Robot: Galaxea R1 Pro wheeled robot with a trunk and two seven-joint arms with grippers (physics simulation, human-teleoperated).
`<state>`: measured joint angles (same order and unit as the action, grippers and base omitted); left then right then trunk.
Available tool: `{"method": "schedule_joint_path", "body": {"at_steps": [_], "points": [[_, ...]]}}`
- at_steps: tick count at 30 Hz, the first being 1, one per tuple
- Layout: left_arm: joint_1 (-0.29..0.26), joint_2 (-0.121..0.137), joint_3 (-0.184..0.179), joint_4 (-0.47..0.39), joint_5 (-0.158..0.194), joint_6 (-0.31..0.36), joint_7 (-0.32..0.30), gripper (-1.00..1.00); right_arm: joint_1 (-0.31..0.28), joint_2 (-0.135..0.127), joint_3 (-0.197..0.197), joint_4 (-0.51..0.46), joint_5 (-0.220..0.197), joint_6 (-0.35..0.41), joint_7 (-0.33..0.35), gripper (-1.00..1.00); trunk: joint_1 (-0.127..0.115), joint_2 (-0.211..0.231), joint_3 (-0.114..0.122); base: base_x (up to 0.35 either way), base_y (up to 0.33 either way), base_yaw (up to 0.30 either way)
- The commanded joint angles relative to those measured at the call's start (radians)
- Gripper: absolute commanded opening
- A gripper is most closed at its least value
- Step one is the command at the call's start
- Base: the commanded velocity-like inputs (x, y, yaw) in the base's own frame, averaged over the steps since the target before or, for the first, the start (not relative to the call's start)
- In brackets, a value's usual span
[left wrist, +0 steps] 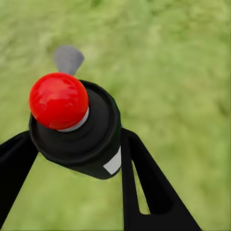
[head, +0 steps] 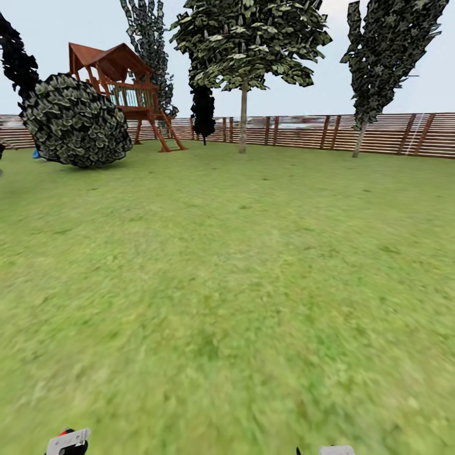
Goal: In the garden, pick up the pesticide atomizer on the floor and spray pesticide onto both trees until each tree trunk is fully covered.
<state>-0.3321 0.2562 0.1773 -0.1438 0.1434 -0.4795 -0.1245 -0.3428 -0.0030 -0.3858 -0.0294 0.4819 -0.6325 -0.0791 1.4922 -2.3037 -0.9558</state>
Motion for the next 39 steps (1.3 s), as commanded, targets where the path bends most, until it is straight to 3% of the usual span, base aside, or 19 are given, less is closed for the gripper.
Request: {"method": "schedule_joint_path", "body": {"at_steps": [1,39], "points": [[-0.001,0.000,0.004,0.001,0.011,-0.001,-0.010,-1.00,-0.001,0.000,-0.002,0.002,0.011,-0.003,-0.008,1.00,0.000,0.000,-0.001,0.338,0.000,0.000],[0.000,0.000,0.004,0.000,0.012,-0.002,-0.010,-1.00,-0.001,0.000,-0.002,0.002,0.011,-0.003,-0.008,1.00,0.000,0.000,-0.001,0.338,0.000,0.000]]}}
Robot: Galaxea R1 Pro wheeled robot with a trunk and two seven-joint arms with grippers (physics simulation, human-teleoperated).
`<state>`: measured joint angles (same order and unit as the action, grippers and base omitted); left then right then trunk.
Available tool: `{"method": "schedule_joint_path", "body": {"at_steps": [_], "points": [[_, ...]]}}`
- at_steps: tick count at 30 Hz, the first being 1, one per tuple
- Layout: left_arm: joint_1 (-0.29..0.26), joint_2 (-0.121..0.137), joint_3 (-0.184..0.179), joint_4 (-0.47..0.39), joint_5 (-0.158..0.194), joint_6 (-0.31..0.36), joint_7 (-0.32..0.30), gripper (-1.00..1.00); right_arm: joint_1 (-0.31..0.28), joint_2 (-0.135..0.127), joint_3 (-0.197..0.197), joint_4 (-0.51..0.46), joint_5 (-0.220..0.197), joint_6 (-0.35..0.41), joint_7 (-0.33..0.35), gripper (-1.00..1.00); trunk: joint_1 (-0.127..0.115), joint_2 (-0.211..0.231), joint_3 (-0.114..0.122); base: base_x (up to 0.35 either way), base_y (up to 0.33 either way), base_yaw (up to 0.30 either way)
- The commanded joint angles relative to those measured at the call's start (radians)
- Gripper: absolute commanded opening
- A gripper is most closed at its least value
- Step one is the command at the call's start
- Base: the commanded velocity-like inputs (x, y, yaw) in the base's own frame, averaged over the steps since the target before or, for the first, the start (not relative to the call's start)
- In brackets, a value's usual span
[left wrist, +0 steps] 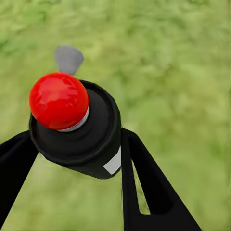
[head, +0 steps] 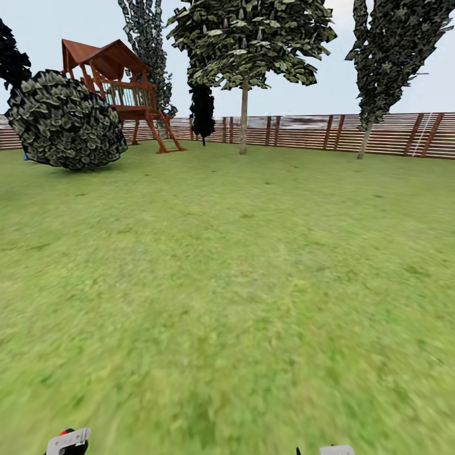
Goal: In the garden, pick up the pesticide atomizer on the floor and spray pesticide onto both trees until each tree trunk is fully covered.
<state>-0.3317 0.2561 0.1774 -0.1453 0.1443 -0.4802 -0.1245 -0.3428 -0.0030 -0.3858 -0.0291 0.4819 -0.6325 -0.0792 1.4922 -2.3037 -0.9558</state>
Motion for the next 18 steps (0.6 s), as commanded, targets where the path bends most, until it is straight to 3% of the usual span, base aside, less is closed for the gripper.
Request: {"method": "schedule_joint_path", "body": {"at_steps": [1,18], "points": [[-0.001,0.000,0.004,0.001,0.011,-0.001,-0.010,-1.00,-0.001,0.000,-0.002,0.002,0.011,-0.003,-0.008,1.00,0.000,0.000,-0.001,0.338,0.000,0.000],[-0.001,0.000,0.004,0.003,0.011,0.000,-0.010,-1.00,-0.001,0.000,-0.002,0.002,0.011,-0.003,-0.008,1.00,0.000,0.000,-0.001,0.338,0.000,0.000]]}}
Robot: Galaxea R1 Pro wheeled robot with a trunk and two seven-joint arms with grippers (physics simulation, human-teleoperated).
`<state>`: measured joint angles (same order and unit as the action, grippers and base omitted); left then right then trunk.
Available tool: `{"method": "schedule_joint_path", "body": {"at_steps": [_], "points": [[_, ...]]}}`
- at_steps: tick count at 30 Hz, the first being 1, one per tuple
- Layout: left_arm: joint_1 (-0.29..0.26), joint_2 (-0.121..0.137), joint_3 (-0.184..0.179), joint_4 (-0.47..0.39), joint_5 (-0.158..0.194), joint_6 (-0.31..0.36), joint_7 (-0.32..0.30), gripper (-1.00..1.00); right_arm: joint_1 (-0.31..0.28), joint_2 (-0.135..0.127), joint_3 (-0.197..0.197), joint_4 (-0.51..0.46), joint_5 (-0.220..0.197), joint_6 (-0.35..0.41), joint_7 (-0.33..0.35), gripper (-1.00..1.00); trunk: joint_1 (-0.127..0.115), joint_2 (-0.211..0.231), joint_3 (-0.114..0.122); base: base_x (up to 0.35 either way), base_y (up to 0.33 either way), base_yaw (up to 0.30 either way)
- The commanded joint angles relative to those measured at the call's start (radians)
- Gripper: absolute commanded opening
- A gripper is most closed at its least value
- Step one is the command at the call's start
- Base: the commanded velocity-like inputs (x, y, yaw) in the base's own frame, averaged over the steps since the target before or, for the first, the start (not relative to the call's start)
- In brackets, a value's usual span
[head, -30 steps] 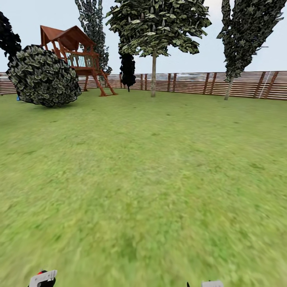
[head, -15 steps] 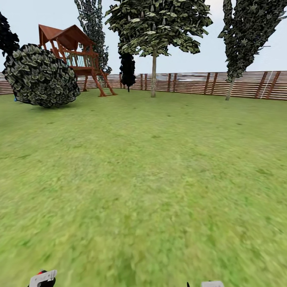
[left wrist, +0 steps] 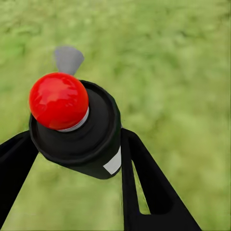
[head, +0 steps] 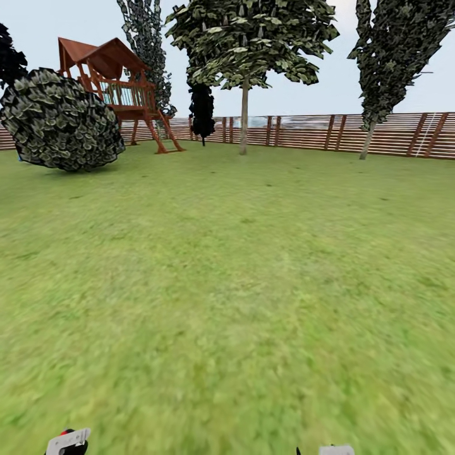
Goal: In the garden, pick up the pesticide atomizer on the floor and spray pesticide onto both trees until each tree trunk is fully covered.
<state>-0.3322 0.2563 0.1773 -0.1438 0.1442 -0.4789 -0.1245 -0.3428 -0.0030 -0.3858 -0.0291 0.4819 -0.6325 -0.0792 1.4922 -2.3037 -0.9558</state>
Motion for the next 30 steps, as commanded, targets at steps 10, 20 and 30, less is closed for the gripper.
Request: {"method": "schedule_joint_path", "body": {"at_steps": [10,20,30], "points": [[-0.001,0.000,0.004,0.001,0.011,-0.002,-0.010,-1.00,-0.001,0.000,-0.002,0.002,0.011,-0.003,-0.008,1.00,0.000,0.000,-0.001,0.338,0.000,0.000],[0.000,0.000,0.004,0.001,0.011,-0.001,-0.010,-1.00,-0.001,0.000,-0.002,0.002,0.011,-0.003,-0.008,1.00,0.000,0.000,-0.001,0.338,0.000,0.000],[-0.001,-0.001,0.003,0.001,0.011,-0.002,-0.010,-1.00,-0.001,0.000,-0.002,0.002,0.011,-0.003,-0.008,1.00,0.000,0.000,-0.001,0.338,0.000,0.000]]}}
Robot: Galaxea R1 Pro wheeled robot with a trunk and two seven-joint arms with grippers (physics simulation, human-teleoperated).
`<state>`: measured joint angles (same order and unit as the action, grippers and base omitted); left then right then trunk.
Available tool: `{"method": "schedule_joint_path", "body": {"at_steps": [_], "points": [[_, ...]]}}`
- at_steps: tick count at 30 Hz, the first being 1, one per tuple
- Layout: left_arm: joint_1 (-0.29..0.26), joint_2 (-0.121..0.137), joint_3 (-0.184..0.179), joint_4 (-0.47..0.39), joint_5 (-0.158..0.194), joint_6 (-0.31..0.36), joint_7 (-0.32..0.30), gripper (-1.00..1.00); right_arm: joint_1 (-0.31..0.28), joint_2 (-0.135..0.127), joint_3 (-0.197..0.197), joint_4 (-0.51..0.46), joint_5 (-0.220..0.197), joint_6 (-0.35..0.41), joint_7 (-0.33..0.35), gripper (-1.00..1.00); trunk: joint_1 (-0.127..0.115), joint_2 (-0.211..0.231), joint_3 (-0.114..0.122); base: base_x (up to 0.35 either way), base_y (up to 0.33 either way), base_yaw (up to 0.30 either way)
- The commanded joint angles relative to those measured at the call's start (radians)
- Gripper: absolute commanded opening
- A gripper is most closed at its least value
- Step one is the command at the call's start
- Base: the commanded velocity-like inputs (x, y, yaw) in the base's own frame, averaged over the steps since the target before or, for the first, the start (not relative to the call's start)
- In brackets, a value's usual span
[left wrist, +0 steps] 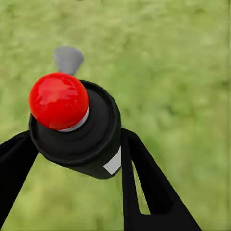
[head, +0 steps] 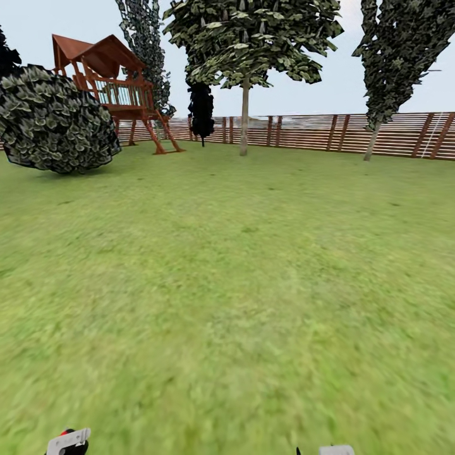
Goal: In the garden, pick up the pesticide atomizer on the floor and spray pesticide onto both trees until each tree trunk is fully covered.
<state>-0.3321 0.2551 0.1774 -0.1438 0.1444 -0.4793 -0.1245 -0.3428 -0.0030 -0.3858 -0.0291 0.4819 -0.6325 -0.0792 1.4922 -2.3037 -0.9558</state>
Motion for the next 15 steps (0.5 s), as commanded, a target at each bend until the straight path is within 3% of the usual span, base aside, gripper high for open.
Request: {"method": "schedule_joint_path", "body": {"at_steps": [1,15], "points": [[-0.001,0.001,0.004,0.001,0.011,-0.002,-0.010,-1.00,-0.001,0.000,-0.002,0.002,0.011,-0.003,-0.008,1.00,0.000,0.000,-0.001,0.338,0.000,0.000],[-0.001,-0.001,0.004,0.001,0.011,-0.001,-0.010,-1.00,-0.001,0.000,-0.002,0.002,0.011,-0.003,-0.008,1.00,0.000,0.000,-0.001,0.338,0.000,0.000]]}}
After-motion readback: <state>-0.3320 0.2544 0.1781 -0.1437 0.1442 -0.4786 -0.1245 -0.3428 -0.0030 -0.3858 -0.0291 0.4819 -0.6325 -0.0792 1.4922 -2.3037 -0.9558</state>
